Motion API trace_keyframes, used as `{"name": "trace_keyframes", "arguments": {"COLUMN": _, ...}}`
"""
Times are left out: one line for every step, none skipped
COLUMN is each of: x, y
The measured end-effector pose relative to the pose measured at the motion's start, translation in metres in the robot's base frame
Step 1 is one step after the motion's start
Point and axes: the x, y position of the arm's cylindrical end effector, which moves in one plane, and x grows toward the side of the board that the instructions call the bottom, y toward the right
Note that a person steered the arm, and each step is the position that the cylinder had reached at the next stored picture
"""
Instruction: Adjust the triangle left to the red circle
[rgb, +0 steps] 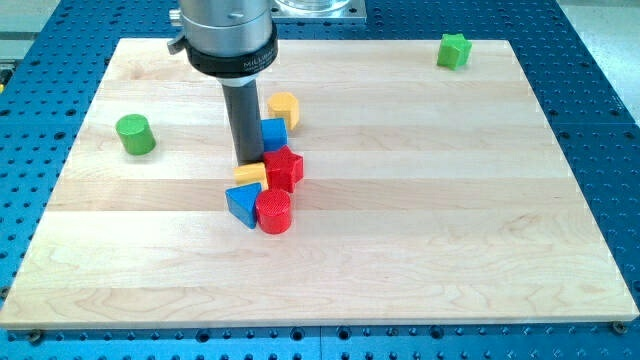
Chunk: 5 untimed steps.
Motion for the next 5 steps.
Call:
{"name": "trace_keyframes", "arguments": {"x": -0.001, "y": -0.017}}
{"name": "trace_keyframes", "arguments": {"x": -0.016, "y": 0.009}}
{"name": "trace_keyframes", "arguments": {"x": 0.000, "y": -0.018}}
{"name": "trace_keyframes", "arguments": {"x": 0.032, "y": -0.030}}
{"name": "trace_keyframes", "arguments": {"x": 0.091, "y": -0.068}}
